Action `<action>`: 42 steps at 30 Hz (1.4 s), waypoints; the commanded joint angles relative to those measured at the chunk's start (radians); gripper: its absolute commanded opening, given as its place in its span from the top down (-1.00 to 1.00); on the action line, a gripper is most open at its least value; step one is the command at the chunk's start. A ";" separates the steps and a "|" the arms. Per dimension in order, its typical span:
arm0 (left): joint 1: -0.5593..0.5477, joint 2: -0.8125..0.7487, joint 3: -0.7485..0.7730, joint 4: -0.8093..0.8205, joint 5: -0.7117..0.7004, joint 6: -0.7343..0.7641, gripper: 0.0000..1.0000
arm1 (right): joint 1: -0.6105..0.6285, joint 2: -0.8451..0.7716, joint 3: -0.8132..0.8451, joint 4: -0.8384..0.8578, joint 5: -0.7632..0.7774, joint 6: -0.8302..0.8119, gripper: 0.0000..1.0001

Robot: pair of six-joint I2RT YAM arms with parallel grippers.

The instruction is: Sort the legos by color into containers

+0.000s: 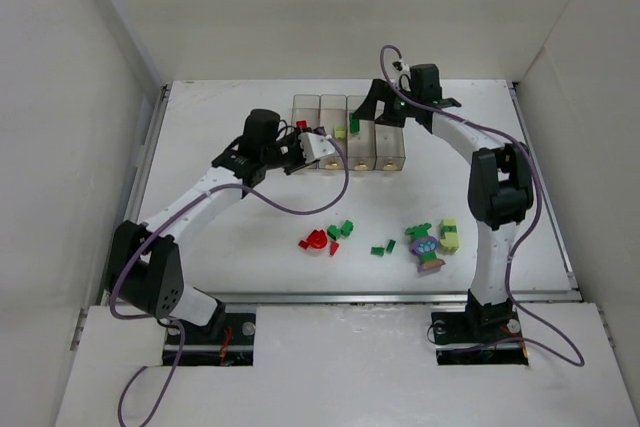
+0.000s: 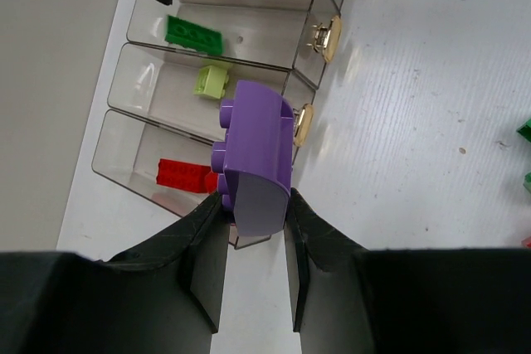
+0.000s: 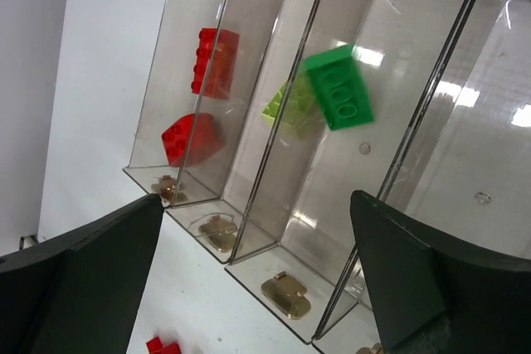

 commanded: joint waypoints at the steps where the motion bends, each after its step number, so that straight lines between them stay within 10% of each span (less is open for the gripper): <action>1: 0.000 -0.006 0.049 0.032 0.013 -0.018 1.00 | 0.011 -0.005 0.046 0.044 -0.024 -0.004 -1.00; 12: -0.037 0.189 0.245 0.032 0.033 -0.090 1.00 | -0.082 -0.286 -0.082 0.044 0.114 -0.036 -1.00; 23: -0.106 0.766 0.924 0.097 0.194 -0.677 0.75 | -0.179 -0.586 -0.400 0.044 0.379 -0.038 -1.00; 28: -0.126 0.857 0.942 0.256 0.205 -0.902 0.48 | -0.199 -0.633 -0.446 -0.018 0.439 -0.079 -1.00; 42: -0.143 0.861 0.902 0.230 0.108 -0.854 -0.18 | -0.217 -0.633 -0.417 -0.056 0.439 -0.151 -1.00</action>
